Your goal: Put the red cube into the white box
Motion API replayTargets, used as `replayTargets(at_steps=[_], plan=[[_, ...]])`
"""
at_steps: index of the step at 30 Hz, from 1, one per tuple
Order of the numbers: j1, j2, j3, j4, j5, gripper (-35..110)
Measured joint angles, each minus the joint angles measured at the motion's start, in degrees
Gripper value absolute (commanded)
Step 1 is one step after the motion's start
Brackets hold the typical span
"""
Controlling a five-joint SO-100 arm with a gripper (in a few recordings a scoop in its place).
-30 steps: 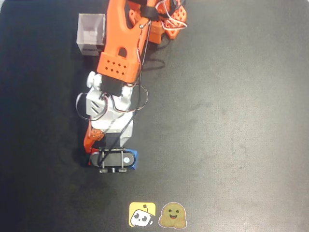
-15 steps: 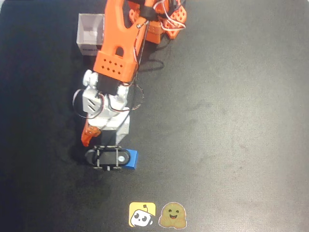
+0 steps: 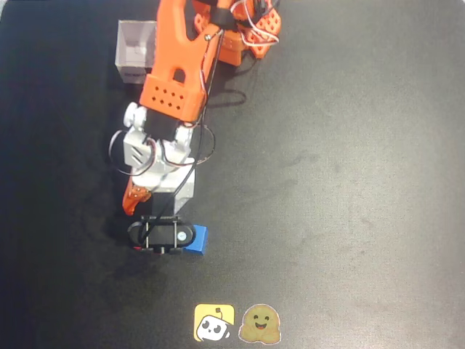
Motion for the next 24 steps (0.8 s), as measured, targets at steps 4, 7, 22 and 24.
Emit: replayTargets(at_steps=[4,7,22,24], plan=[[0.0,1.5,1.3,0.1,0.4,23],[0.1,1.9,1.6,0.4,0.4,23],[-2.8,-2.5,-7.3,4.4,2.5,24],[-2.5,-3.6,-8.7,4.7,2.5,24]])
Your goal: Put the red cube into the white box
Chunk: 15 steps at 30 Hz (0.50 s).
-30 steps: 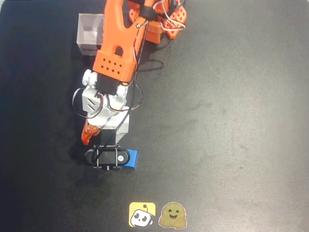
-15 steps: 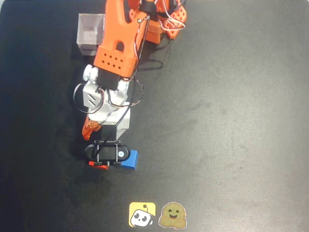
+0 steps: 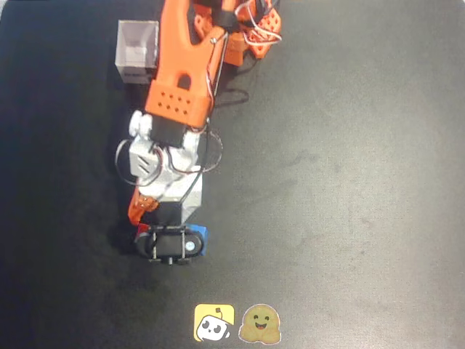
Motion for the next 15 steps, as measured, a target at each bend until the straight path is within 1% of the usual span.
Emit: replayTargets(at_steps=[15], plan=[[0.0,-6.5,-6.3,0.5,0.0,24]])
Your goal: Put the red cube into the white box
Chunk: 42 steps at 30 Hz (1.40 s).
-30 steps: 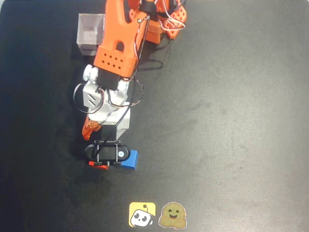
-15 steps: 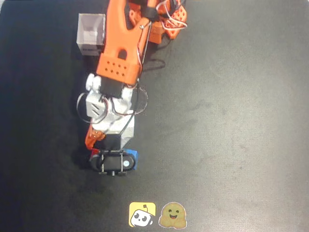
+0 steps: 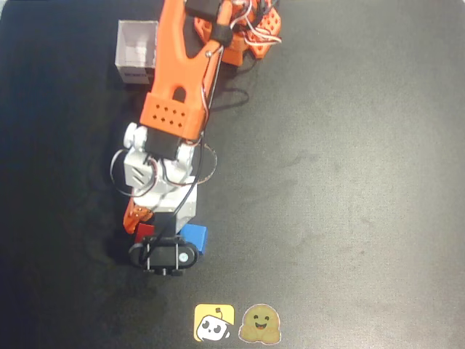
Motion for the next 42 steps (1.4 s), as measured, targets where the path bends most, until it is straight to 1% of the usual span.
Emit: replayTargets(at_steps=[16,18,21,23,33,42], plan=[[0.0,-4.3,-3.6,-0.5,0.5,23],[0.0,-4.6,-3.6,-0.9,0.5,19],[0.1,-4.7,-3.6,-0.9,0.7,5],[0.1,-4.7,-3.6,-0.9,1.7,0],[0.9,-4.7,-3.6,-0.4,2.1,0],[3.1,0.7,-3.6,7.1,1.2,0]])
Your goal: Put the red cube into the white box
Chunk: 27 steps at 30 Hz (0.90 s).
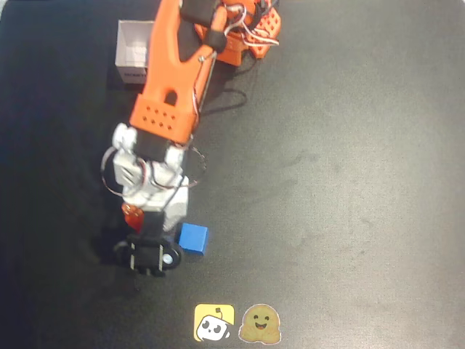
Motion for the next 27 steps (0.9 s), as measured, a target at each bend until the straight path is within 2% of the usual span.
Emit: replayTargets(at_steps=[6,18,27], plan=[[2.7,5.4,1.3,2.2,-3.5,0],[10.8,24.8,17.6,4.0,-7.6,0],[18.3,34.9,24.2,11.0,-10.4,0]])
